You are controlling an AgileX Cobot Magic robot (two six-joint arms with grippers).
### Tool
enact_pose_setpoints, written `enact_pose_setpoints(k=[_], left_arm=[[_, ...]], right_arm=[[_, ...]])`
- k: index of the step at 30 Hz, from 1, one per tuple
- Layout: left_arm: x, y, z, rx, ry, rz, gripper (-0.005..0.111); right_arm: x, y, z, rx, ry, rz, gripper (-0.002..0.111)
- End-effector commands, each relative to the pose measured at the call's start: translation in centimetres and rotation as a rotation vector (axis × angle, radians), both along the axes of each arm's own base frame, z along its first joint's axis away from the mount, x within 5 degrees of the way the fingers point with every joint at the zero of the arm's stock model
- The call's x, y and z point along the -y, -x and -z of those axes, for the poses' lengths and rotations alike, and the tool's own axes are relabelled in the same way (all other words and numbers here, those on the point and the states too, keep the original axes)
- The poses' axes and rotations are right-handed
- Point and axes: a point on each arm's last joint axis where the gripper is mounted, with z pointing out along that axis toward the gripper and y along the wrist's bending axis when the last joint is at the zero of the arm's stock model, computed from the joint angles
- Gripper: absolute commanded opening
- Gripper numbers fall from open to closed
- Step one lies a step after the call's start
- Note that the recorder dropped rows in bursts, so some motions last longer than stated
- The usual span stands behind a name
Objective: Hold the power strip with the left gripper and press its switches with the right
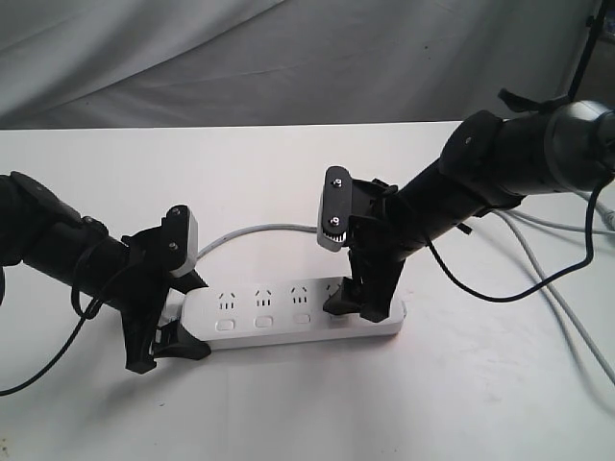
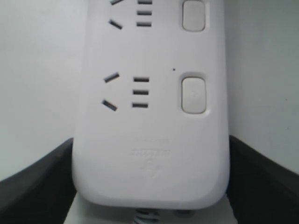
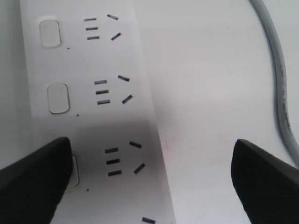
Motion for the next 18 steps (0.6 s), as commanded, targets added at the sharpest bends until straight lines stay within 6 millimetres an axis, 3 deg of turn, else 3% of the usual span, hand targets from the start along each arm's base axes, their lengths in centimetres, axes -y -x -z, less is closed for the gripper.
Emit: enact_pose_setpoints(k=[1, 18], left_arm=[[0.04, -0.23, 0.08, 0.031, -0.025, 0.004, 0.000], [0.04, -0.23, 0.08, 0.031, -0.025, 0.004, 0.000]], right_arm=[[0.19, 0.22, 0.93, -0.016, 0.034, -0.038, 0.085], [0.57, 0.33, 1.70, 0.031, 0.099, -0.073, 0.085]])
